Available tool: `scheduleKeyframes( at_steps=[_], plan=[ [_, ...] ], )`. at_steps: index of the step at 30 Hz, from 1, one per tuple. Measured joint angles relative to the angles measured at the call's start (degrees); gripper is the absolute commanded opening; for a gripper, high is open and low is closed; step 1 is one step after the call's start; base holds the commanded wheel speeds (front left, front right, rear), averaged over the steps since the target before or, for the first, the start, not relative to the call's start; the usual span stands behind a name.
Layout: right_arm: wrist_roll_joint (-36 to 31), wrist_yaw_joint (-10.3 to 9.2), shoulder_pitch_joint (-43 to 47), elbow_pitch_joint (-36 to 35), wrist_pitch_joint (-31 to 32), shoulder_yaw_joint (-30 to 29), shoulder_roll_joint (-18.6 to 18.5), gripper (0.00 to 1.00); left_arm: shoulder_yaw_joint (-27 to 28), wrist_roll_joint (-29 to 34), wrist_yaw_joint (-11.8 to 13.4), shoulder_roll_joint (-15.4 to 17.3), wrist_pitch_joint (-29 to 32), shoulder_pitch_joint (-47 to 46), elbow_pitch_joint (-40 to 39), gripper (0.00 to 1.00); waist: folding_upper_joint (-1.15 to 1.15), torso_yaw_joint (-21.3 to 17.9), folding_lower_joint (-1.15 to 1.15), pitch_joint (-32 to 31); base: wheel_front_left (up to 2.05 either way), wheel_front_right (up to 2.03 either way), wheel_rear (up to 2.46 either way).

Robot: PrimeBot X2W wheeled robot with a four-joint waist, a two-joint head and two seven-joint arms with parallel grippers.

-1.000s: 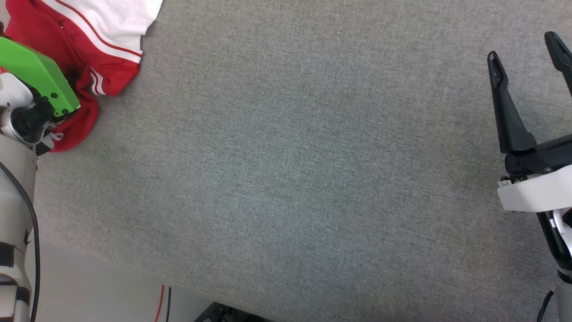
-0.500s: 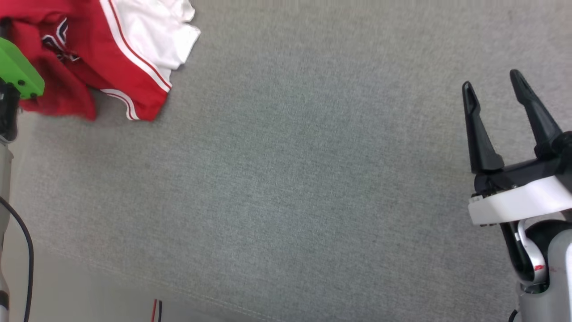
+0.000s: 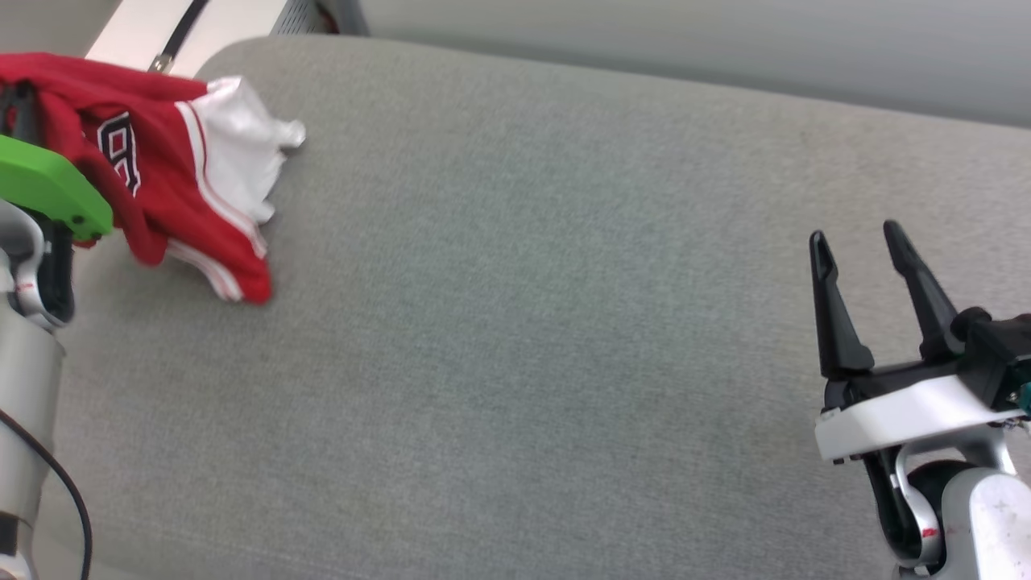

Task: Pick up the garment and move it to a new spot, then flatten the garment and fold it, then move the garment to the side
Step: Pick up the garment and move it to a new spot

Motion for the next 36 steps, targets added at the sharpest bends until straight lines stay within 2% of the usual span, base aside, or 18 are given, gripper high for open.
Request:
scheduleKeyframes(
  at_steps=[10, 21, 26, 29, 33, 36],
  plan=[
    [0.03, 0.0, 4.54, 1.59, -0.14, -2.32, 1.14, 1.0, -2.07, -0.51, 3.39, -2.37, 3.26, 10.39, -14.13, 0.0, 0.0, -5.77, 0.0, -5.39, 0.0, 0.0, 0.0],
    [0.05, 0.0, 5.56, 2.11, 0.13, -3.6, 1.55, 1.0, -9.05, 0.09, 6.11, -7.51, 9.51, 17.31, -32.1, 0.0, 0.0, -13.86, 0.0, -7.04, 0.0, 0.0, 0.0],
    [0.74, 0.0, 5.54, 2.07, 0.21, -3.52, 1.62, 1.0, -13.89, 1.4, 6.32, -11.38, 12.07, 17.02, -38.76, 0.0, 0.0, -17.31, 0.0, -6.42, 0.0, 0.0, 0.0],
    [1.12, 0.0, 5.49, 2.04, 0.07, -3.57, 1.63, 1.0, -16.92, 2.45, 5.59, -13.77, 12.98, 16.57, -41.27, 0.0, 0.0, -18.88, 0.0, -5.33, 0.0, 0.0, 0.0],
    [1.49, 0.0, 5.25, 2.08, -0.16, -3.65, 1.63, 1.0, -21.48, 3.08, 4.31, -17.46, 13.77, 16.33, -42.29, 0.0, 0.0, -20.25, 0.0, -3.11, 0.0, 0.0, 0.0],
    [1.67, 0.0, 4.66, 2.12, -0.49, -3.61, 1.64, 1.0, -24.54, 3.49, 3.66, -18.85, 14.72, 16.57, -41.24, 0.0, 0.0, -21.01, 0.0, -1.4, 0.0, 0.0, 0.0]
  ],
)
